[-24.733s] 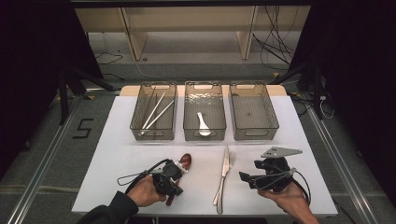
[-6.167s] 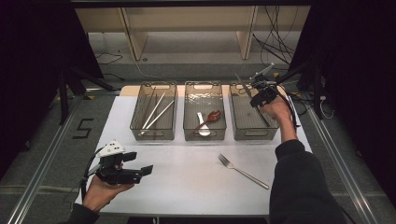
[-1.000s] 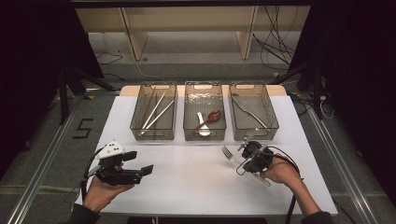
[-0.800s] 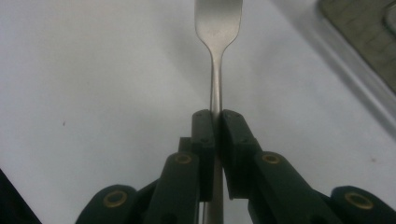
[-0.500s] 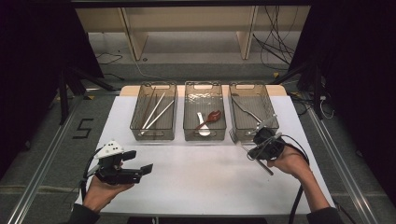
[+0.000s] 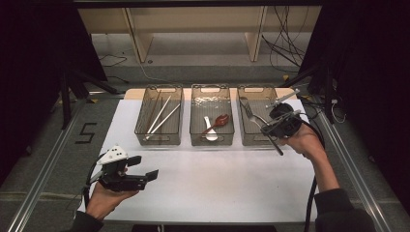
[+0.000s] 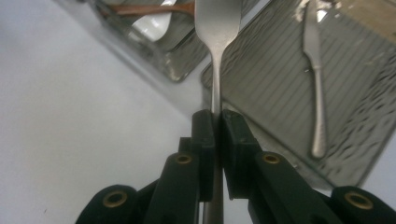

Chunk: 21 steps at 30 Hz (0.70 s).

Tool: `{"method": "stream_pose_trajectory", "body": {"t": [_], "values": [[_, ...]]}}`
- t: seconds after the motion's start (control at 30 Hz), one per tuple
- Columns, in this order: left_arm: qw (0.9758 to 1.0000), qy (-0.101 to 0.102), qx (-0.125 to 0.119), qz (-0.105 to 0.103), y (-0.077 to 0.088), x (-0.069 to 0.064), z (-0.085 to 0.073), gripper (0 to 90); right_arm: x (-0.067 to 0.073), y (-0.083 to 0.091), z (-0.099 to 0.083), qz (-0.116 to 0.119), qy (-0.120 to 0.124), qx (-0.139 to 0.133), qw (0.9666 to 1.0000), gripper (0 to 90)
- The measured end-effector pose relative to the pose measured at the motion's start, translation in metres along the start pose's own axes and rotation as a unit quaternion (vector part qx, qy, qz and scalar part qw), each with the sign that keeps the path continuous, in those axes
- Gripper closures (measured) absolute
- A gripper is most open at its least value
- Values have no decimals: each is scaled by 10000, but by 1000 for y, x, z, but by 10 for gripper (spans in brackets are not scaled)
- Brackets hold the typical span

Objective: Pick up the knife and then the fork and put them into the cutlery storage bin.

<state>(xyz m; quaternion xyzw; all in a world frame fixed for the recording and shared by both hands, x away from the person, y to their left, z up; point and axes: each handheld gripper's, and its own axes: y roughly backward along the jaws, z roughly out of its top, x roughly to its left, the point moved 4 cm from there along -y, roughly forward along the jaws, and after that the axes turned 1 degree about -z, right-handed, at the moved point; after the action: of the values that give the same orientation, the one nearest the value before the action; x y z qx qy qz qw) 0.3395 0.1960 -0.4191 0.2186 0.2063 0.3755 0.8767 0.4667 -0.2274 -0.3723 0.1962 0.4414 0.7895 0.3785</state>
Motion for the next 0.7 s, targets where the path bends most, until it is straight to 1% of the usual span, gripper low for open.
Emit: {"method": "stream_pose_trajectory", "body": {"t": [0.17, 0.33, 0.5, 0.7], "values": [[10000, -1, -7, 0, 0, 0, 0, 156, -14, 2, 14, -127, -124, -86, 9998, 849], [10000, 1, -18, -1, 0, 0, 0, 155, -24, -1, 26, -235, -236, -70, 9994, 849], [10000, -2, -23, -2, 0, 0, 0, 155, -34, -7, 37, -384, -354, -114, 9986, 849], [10000, 26, -54, -3, 0, 0, 1, 155, -43, -17, 49, -501, -520, -150, 9973, 849]]}}
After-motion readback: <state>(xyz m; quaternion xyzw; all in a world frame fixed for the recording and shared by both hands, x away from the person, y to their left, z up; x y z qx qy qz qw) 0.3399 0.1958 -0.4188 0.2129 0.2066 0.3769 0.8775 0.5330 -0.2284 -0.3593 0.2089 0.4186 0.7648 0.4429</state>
